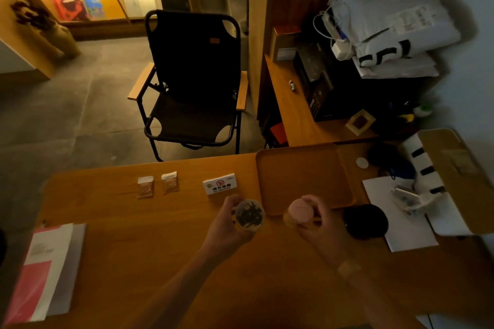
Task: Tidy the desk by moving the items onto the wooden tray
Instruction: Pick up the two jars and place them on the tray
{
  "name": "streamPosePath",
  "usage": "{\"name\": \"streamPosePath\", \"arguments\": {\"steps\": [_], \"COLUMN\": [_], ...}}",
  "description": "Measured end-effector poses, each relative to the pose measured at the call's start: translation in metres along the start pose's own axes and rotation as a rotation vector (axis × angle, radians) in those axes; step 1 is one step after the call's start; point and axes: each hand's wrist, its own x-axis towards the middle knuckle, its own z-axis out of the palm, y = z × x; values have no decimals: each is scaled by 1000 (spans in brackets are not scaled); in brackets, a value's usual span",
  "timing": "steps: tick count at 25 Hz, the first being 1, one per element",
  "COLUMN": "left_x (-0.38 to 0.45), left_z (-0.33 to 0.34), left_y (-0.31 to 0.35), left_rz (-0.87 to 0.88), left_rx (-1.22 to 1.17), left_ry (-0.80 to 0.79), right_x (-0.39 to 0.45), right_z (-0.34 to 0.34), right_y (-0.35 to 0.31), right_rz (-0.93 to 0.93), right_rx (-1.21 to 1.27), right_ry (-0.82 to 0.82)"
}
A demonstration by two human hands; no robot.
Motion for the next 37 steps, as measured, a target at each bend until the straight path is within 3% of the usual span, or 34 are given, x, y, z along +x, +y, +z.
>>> {"name": "streamPosePath", "arguments": {"steps": [8,19,37], "left_x": [40,128,214], "left_z": [29,68,72], "left_y": [13,7,-11], "left_rz": [-33,-89,-20], "left_rx": [44,97,219], "left_ry": [128,243,275], "right_x": [70,171,237], "right_z": [-23,-33,-1], "right_y": [13,51,61], "right_rz": [-47,59,22], "right_rx": [34,99,62], "right_ry": [-108,-198,-135]}}
